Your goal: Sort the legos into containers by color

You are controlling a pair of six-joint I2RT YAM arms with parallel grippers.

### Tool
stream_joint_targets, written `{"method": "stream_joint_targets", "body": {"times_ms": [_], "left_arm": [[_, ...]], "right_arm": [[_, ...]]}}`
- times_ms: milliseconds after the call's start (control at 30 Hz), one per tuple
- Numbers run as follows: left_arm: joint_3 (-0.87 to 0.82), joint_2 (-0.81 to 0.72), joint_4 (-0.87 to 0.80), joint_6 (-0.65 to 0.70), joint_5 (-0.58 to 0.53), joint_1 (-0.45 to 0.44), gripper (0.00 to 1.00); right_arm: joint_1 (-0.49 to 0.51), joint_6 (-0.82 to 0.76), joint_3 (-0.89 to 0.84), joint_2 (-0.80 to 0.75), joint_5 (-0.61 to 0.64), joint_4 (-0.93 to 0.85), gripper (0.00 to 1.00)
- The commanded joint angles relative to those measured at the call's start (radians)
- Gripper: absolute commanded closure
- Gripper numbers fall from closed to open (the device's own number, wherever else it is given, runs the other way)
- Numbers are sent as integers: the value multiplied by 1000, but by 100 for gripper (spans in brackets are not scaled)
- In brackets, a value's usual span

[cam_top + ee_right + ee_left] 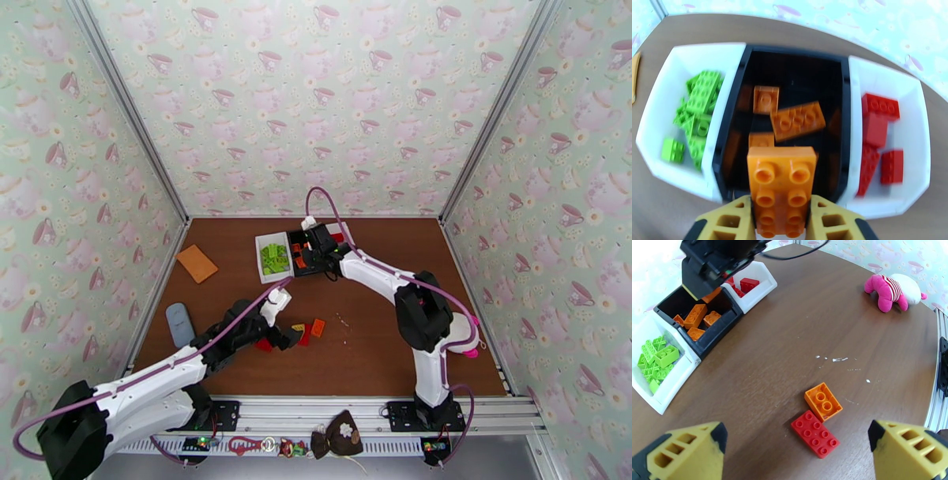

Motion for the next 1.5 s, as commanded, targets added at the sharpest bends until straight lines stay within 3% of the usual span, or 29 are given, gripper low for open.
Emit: {"method": "stream_joint_targets", "body": {"times_ms": [0,167,300,700,867,1133,1467], "left_arm": [[11,5,30,-7,1,16,0],[23,6,21,-4,15,33,0],[23,-6,5,0,20,41,0],[39,-98,-98,-20,26,72,0],[90,-99,-228,-139,55,153,0],[130,-54,-291,-279,34,256,0],[149,-10,-359,-426,66,404,0]], "right_arm": [[-14,-6,92,71,11,48,72],[-24,13,175,150,-2,45,70],[-24,10,171,124,-15,44,60],[-24,-76,-212,-218,-148,163,21],[-21,-201,-358,-358,-229,116,16],[-9,-369,-550,-548,-397,-9,10],[116,-508,-600,-586,-465,-197,7]]}}
